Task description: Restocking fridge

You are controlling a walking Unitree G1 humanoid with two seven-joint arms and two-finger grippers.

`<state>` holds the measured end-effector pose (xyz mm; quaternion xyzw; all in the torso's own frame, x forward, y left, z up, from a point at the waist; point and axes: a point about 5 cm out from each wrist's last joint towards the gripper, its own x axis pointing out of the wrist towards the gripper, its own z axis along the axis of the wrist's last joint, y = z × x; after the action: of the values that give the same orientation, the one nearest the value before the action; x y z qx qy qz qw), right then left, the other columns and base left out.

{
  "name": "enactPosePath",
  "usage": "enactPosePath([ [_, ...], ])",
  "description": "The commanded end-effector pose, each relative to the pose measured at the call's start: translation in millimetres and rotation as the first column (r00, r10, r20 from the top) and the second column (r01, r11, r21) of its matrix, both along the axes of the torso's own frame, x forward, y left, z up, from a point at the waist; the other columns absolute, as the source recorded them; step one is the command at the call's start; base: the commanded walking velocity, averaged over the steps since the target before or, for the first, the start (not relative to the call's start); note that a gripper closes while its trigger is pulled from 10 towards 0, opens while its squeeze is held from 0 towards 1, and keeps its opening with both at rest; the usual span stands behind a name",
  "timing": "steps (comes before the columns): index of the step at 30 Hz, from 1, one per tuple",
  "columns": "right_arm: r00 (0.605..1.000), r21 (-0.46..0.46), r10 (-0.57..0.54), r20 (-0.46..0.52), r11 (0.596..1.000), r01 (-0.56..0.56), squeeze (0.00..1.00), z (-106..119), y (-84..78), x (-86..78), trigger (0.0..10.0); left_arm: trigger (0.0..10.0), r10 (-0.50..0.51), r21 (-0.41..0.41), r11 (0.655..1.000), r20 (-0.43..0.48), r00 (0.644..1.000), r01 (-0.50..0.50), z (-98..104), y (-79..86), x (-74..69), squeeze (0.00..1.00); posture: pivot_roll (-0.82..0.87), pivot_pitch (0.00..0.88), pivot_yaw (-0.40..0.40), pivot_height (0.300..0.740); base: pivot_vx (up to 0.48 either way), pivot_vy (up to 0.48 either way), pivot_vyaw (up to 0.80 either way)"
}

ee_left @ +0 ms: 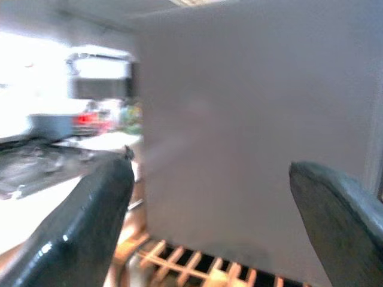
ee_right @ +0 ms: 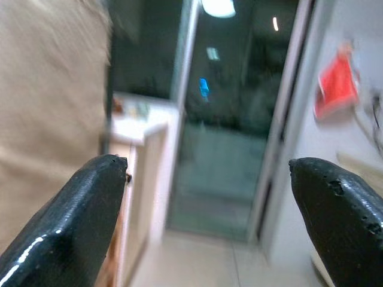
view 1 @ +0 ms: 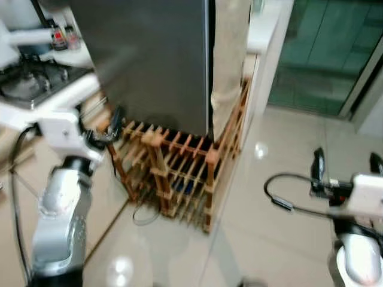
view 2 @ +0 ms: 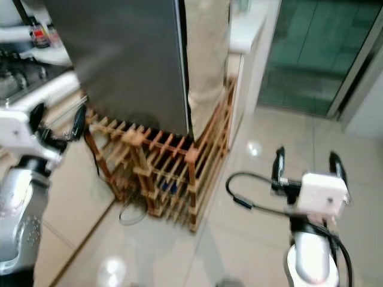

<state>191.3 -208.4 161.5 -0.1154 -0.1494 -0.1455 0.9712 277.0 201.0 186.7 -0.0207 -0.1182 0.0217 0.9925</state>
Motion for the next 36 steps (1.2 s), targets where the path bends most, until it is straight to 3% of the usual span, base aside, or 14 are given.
enactPosePath([
  [1, 1.0, 0.003, 0.029, 0.012, 1.0, -0.029, 0.0, 0, 4.8, 11.0, 10.0, 10.0, -0.098, -0.058, 0.993, 0.064, 0.993, 0.101, 16, -24.2, 9.2, 0.03, -0.06, 0.0, 0.085, 0.732, 0.0, 0.0, 0.0],
  [2, 0.999, 0.005, 0.03, 0.011, 1.0, -0.03, 0.0, 0, 5.0, 13.0, 10.0, 10.0, -0.127, -0.058, 0.99, 0.086, 0.988, 0.132, 19, -28.2, 8.7, 0.14, -0.06, 0.0, 0.085, 0.732, 0.375, -0.292, 0.0],
  [3, 0.999, 0.005, 0.03, 0.011, 1.0, -0.03, 0.0, 0, 5.0, 13.0, 10.0, 10.0, -0.127, -0.058, 0.99, 0.086, 0.988, 0.132, 19, -28.2, 8.7, 0.14, -0.06, 0.0, 0.085, 0.732, 0.375, -0.292, 0.0],
  [4, 1.0, 0.017, 0.027, 0.013, 0.999, -0.028, 0.0, 1, 5.5, 22.4, 10.0, 10.0, -0.19, -0.055, 0.98, 0.061, 0.98, 0.193, 19, -33.4, 6.9, 0.15, -0.06, 0.0, 0.092, 0.732, 0.394, -0.274, 0.0],
  [9, 1.0, 0.021, 0.016, 0.01, 1.0, -0.016, 0.0, 4, 3.3, 29.5, 10.0, 10.0, -0.244, -0.032, 0.969, 0.037, 0.969, 0.245, 20, -42.9, 6.8, 0.11, -0.07, 0.0, 0.104, 0.732, 0.391, -0.274, 0.0],
  [14, 1.0, 0.036, 0.005, 0.002, 0.999, -0.005, 0.0, 1, 0.9, 29.5, 10.0, 10.0, -0.355, -0.035, 0.934, 0.031, 0.935, 0.356, 20, -62.2, 8.3, 0.08, -0.08, 0.0, 0.113, 0.732, 0.389, -0.277, 0.0],
  [21, 1.0, 0.043, 0.004, -0.007, 0.999, -0.004, 0.0, -1, 2.6, 28.9, 10.0, 10.0, -0.359, -0.053, 0.932, 0.016, 0.933, 0.359, 20, -65.3, 12.4, 0.07, -0.1, 0.0, 0.121, 0.732, 0.394, -0.269, 0.0],
  [33, 1.0, 0.038, 0.014, -0.017, 0.999, -0.013, 0.0, -2, 4.1, 30.9, 10.0, 10.0, -0.35, -0.059, 0.936, -0.032, 0.936, 0.348, 15, -69.8, 19.7, 0.07, -0.11, 0.0, 0.125, 0.732, 0.462, 0.0, 0.0],
  [34, 1.0, 0.039, 0.022, -0.018, 0.999, -0.021, 0.0, -2, 5.7, 32.1, 10.0, 10.0, -0.314, -0.069, 0.948, -0.045, 0.948, 0.311, 14, -66.7, 23.9, 0.0, -0.11, 0.0, 0.125, 0.732, 0.48, 0.0, 0.0],
  [36, 0.999, 0.039, 0.03, -0.018, 0.999, -0.029, 0.0, -2, 7.1, 34.0, 10.0, 10.0, -0.254, -0.062, 0.966, -0.059, 0.965, 0.25, 14, -61.5, 29.7, 0.0, -0.11, 0.0, 0.125, 0.732, 0.234, 0.0, 0.0],
])
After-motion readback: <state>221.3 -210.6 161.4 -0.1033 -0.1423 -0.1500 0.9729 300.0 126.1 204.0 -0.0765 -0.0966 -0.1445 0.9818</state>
